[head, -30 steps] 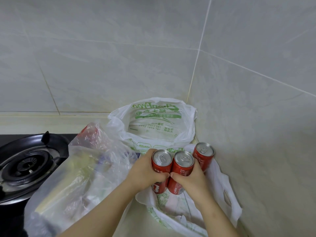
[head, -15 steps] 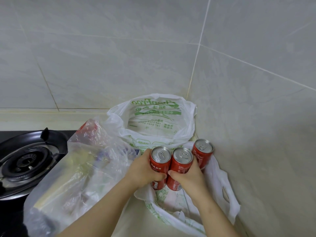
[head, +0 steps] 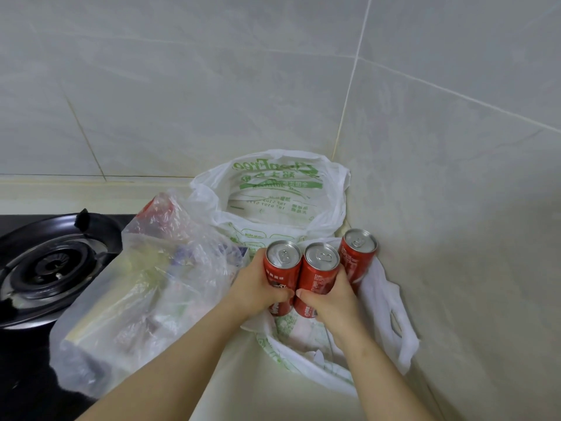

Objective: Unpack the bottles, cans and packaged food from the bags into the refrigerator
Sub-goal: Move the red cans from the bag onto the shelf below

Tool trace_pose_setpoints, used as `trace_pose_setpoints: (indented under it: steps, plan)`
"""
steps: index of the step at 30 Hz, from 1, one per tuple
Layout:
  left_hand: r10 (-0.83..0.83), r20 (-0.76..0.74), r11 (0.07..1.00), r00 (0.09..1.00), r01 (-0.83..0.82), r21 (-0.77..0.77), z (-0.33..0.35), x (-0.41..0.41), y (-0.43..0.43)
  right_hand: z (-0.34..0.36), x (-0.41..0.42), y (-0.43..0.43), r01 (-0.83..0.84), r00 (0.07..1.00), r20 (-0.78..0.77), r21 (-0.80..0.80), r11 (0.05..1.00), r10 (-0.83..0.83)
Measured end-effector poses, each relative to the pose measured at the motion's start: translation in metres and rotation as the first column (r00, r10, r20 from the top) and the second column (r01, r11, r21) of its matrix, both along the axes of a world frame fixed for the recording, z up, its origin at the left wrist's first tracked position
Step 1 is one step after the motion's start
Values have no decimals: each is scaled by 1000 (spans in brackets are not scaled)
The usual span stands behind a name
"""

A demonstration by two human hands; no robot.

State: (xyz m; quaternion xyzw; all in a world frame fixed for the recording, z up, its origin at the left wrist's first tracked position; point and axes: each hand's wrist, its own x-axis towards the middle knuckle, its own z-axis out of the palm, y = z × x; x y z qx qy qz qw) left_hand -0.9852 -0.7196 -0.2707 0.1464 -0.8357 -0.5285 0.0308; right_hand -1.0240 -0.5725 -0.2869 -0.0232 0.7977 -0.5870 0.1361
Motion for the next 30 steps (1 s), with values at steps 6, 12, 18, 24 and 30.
trace_pose_setpoints:
  steps: [6,12,18,24,30]
  plan:
    - [43,-67,997,997,-38,71,4,11,11,7,7,3,61,995,-74,-43,997,-64]
    - [138,-197,990,971,-129,58,41,27,13,46,16,5,66,976,-199,-119,991,-89]
    - [289,-311,954,905,-248,167,77,56,-1,84,35,-11,-4,960,-277,-180,984,-47]
    - [391,-373,918,842,-325,228,97,103,-28,108,66,-40,-143,942,-330,-234,962,60]
    - [475,-402,879,782,-437,188,110,169,-67,125,108,-84,-324,904,-358,-224,919,232]
